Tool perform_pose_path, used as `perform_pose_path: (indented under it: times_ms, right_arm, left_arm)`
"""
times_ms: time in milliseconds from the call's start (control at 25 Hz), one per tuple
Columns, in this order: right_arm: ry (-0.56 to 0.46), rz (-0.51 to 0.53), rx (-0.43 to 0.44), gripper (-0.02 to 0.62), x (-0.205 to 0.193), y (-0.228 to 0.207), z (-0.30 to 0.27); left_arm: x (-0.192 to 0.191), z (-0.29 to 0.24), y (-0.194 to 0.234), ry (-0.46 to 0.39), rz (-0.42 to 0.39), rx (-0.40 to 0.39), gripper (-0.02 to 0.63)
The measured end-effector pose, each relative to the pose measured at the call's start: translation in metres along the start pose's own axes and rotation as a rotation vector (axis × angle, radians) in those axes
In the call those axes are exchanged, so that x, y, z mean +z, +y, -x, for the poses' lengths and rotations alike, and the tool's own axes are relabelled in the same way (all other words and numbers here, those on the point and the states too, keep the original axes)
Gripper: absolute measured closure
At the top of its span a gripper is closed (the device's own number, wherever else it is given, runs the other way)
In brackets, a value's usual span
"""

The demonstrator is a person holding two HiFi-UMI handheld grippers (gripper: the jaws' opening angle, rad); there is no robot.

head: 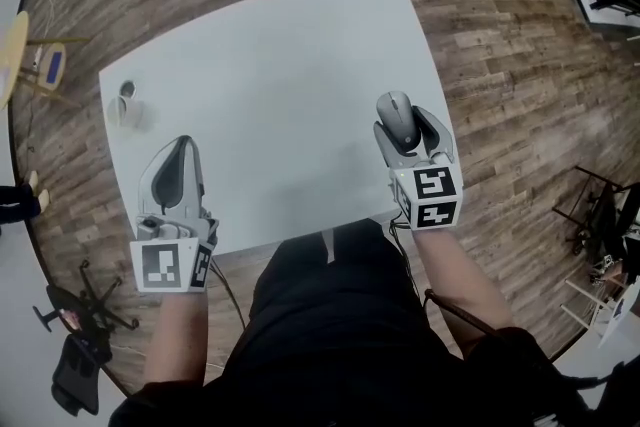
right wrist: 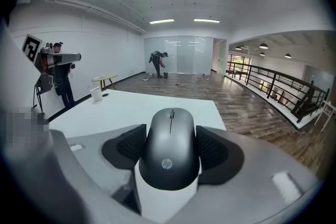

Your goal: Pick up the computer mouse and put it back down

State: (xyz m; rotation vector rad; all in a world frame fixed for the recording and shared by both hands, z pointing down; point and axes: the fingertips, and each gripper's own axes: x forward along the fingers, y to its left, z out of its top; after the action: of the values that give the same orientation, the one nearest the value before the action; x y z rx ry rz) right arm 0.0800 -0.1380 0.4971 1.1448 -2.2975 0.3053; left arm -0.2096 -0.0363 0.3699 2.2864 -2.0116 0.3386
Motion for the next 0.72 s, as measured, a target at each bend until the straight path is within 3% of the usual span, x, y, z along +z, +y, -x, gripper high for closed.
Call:
perform_pose_path:
  times_ms: [720]
  right_arm:
    - [-0.109, 0.057, 0.001, 0.299, 0.058, 0.004, 0.03]
  left_arm:
    - [0.031, 0.026, 0.027, -0.114, -0.07, 0.066, 0.603]
